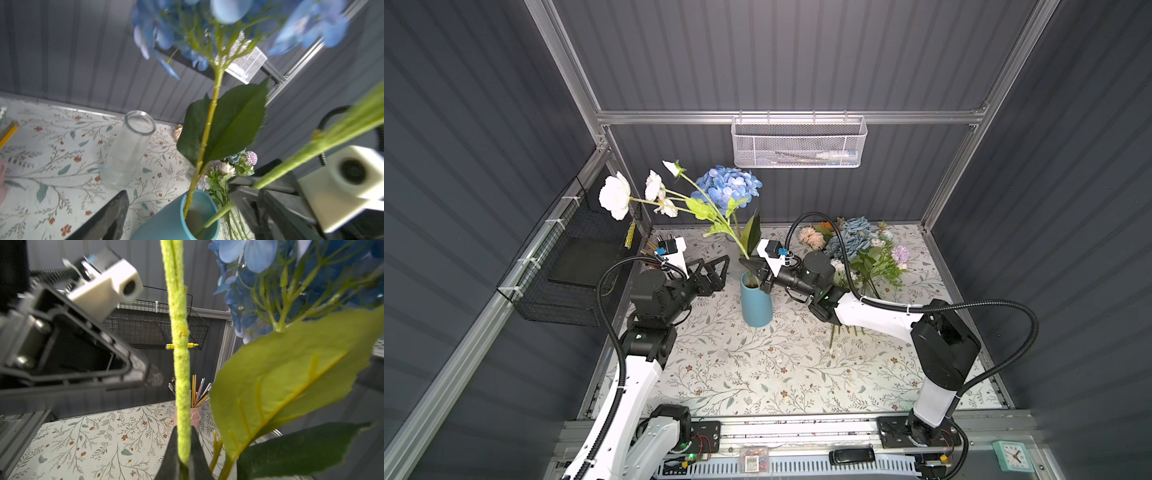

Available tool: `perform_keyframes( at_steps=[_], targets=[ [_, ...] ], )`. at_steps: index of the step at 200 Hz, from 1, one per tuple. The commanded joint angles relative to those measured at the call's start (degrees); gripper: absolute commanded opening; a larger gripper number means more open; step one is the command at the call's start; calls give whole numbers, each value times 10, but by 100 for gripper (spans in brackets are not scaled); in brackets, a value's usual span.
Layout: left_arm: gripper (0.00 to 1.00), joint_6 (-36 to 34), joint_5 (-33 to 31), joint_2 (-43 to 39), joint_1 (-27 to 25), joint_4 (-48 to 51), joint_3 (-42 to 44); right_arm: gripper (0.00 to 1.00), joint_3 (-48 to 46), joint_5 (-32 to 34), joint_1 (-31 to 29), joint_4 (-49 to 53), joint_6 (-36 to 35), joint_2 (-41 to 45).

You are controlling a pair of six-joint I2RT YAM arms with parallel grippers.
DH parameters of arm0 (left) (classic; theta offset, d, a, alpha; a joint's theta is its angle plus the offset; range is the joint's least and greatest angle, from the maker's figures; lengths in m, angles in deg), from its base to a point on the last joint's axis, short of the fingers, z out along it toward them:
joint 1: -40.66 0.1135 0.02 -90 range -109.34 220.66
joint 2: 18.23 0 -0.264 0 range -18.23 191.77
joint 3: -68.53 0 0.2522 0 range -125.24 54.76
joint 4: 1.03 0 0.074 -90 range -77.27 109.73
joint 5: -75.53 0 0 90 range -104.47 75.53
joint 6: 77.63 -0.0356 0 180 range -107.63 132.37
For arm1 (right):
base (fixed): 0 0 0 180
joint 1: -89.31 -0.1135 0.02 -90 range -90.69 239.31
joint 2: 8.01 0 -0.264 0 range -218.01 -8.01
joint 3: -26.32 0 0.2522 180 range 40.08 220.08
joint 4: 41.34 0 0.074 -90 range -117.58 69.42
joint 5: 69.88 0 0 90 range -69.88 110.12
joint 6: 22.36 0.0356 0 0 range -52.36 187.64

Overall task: Arrange the flowers into the vase
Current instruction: 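Carry the white poppy over the teal vase with the right gripper, then lower the poppy stem into the teal vase while the left gripper holds the vase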

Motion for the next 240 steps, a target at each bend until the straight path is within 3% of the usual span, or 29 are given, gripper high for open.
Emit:
perform_keyframes(
  at_steps=[1,23,47,77,98,126,170,189,209,222,240],
  targets=[
    [89,-2,51,4,3,-26,-29,0,-5,39,-7,8,-11,-10],
    [82,39,100,34,3,-112,-29,0,-6,48,-14,17,-26,-14],
    [71,72,120,75,2,-186,-33,0,-9,55,-20,22,-39,-13],
    [65,109,151,111,2,-264,-38,0,-12,65,-20,28,-39,-10],
    [55,116,167,125,2,-273,-48,0,-12,71,-20,27,-39,-12],
    [29,115,166,129,1,-268,-52,0,-17,77,-20,16,-34,-13],
    [12,100,159,110,1,-244,-51,0,-27,80,-20,18,-33,-6],
    [0,90,156,106,1,-229,-49,0,-33,80,-20,16,-30,0],
    [0,74,147,102,-2,-208,-44,26,-45,86,-20,2,-17,11],
    [0,53,130,97,-9,-185,-41,50,-54,89,-20,-12,-9,19],
    [0,6,87,88,-28,-149,-37,72,-64,89,-20,-28,-6,33]
  ],
)
